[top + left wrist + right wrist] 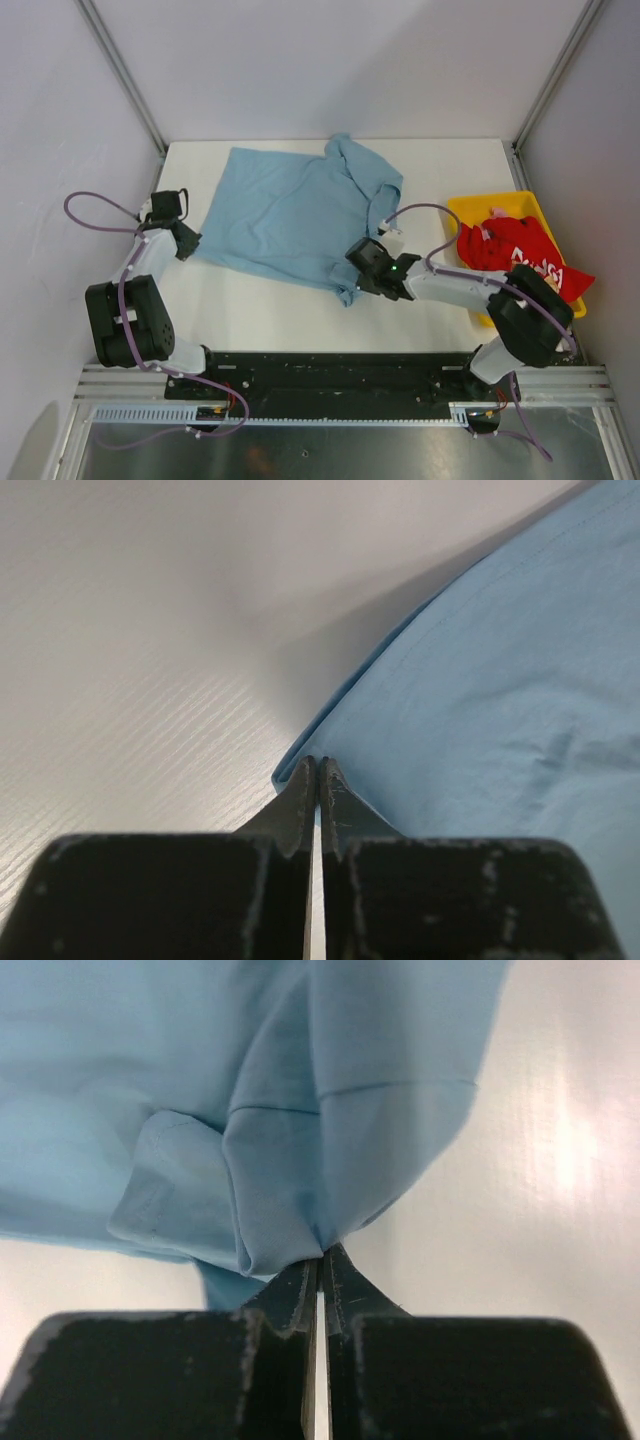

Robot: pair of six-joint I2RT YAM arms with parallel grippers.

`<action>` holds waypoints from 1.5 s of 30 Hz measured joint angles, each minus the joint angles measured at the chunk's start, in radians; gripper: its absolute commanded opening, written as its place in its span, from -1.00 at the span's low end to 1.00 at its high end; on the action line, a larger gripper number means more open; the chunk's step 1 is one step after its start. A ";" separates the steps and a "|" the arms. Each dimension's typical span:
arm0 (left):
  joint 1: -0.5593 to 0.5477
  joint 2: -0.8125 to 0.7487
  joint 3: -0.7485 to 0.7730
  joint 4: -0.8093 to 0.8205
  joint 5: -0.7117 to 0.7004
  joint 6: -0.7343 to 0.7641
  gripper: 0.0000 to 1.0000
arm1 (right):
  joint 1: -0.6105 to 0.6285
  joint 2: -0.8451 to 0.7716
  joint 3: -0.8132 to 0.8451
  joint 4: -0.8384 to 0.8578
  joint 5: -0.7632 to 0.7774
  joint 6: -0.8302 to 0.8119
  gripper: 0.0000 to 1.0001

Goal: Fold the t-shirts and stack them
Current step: Flatten out the tshirt

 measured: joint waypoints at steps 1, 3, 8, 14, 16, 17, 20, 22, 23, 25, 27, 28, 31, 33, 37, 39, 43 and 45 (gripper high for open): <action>0.000 -0.001 0.000 0.000 0.000 0.000 -1.00 | -0.003 -0.024 -0.016 -0.013 0.001 -0.005 -1.00; 0.000 -0.005 0.000 0.000 -0.005 -0.006 -1.00 | -0.021 -0.105 -0.066 -0.046 0.000 -0.016 -1.00; 0.003 -0.029 -0.010 -0.005 -0.006 -0.016 -1.00 | -0.125 -0.374 -0.227 -0.109 -0.025 -0.040 -0.93; 0.003 -0.044 -0.034 -0.023 0.009 -0.029 -1.00 | -0.179 -0.603 -0.369 -0.142 -0.103 -0.055 -0.78; 0.006 -0.046 -0.040 -0.027 0.007 -0.032 -1.00 | -0.202 -0.636 -0.414 -0.153 -0.132 -0.061 -0.73; 0.009 -0.046 -0.042 -0.027 0.000 -0.032 -1.00 | -0.218 -0.648 -0.438 -0.170 -0.145 -0.065 -0.69; 0.029 -0.047 -0.043 -0.027 -0.019 -0.032 -1.00 | -0.256 -0.673 -0.480 -0.218 -0.181 -0.076 -0.47; 0.042 -0.048 -0.043 -0.027 -0.030 -0.032 -1.00 | -0.277 -0.697 -0.489 -0.251 -0.202 -0.086 -0.31; 0.047 -0.050 -0.043 -0.028 -0.037 -0.032 -1.00 | -0.286 -0.712 -0.489 -0.266 -0.212 -0.090 -0.25; 0.053 -0.054 -0.043 -0.029 -0.045 -0.032 -1.00 | -0.299 -0.736 -0.489 -0.280 -0.229 -0.098 -0.18; 0.055 -0.058 -0.045 -0.030 -0.045 -0.032 -1.00 | -0.315 -0.753 -0.489 -0.290 -0.245 -0.104 -0.16; 0.055 -0.059 -0.045 -0.030 -0.045 -0.032 -1.00 | -0.323 -0.758 -0.489 -0.294 -0.250 -0.106 -0.18; 0.055 -0.059 -0.047 -0.030 -0.045 -0.032 -1.00 | -0.366 -0.756 -0.480 -0.301 -0.264 -0.109 -0.27; 0.055 -0.059 -0.047 -0.030 -0.045 -0.032 -1.00 | -0.409 -0.734 -0.470 -0.279 -0.286 -0.109 -0.29; 0.056 -0.059 -0.047 -0.030 -0.045 -0.032 -1.00 | -0.460 -0.622 -0.453 -0.186 -0.315 -0.109 -0.29; 0.056 -0.059 -0.047 -0.030 -0.045 -0.032 -1.00 | -0.472 -0.573 -0.451 -0.143 -0.322 -0.106 -0.28; 0.056 -0.059 -0.047 -0.030 -0.044 -0.032 -1.00 | -0.483 -0.477 -0.443 -0.062 -0.328 -0.100 -0.25; 0.056 -0.059 -0.047 -0.030 -0.044 -0.032 -1.00 | -0.485 -0.452 -0.433 -0.026 -0.321 -0.097 -0.22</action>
